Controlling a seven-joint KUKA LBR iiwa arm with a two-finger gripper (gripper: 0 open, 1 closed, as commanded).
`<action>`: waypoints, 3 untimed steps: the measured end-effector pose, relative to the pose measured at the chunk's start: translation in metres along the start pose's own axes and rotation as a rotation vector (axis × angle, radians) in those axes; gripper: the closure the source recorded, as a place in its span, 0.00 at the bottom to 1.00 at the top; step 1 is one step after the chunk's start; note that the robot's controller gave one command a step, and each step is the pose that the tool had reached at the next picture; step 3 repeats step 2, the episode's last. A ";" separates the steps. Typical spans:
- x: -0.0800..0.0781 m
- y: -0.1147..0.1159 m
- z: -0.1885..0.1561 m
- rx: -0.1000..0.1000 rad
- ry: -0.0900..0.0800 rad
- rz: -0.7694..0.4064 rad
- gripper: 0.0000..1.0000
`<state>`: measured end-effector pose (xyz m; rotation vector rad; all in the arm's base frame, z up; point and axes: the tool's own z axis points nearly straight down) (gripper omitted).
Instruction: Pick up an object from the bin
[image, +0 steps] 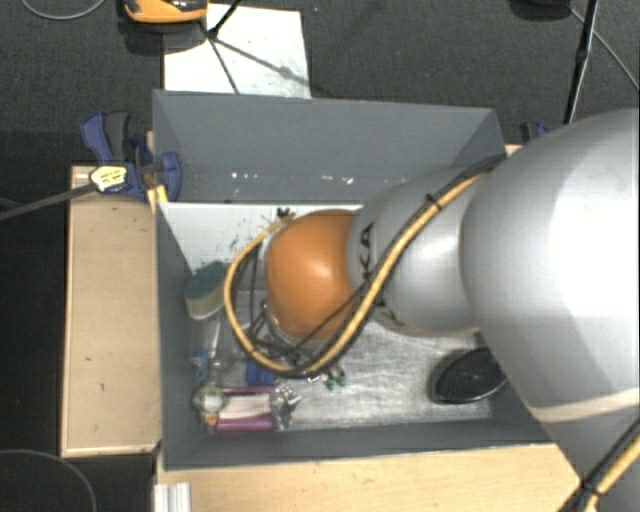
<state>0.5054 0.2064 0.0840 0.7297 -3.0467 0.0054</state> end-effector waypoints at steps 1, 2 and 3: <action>0.002 0.001 -0.001 -0.002 0.010 0.002 1.00; -0.006 0.007 -0.182 0.001 -0.020 -0.241 1.00; -0.006 0.007 -0.182 0.001 -0.020 -0.241 1.00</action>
Offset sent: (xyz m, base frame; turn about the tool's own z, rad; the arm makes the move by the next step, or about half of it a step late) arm 0.0000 0.0000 0.0000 0.0000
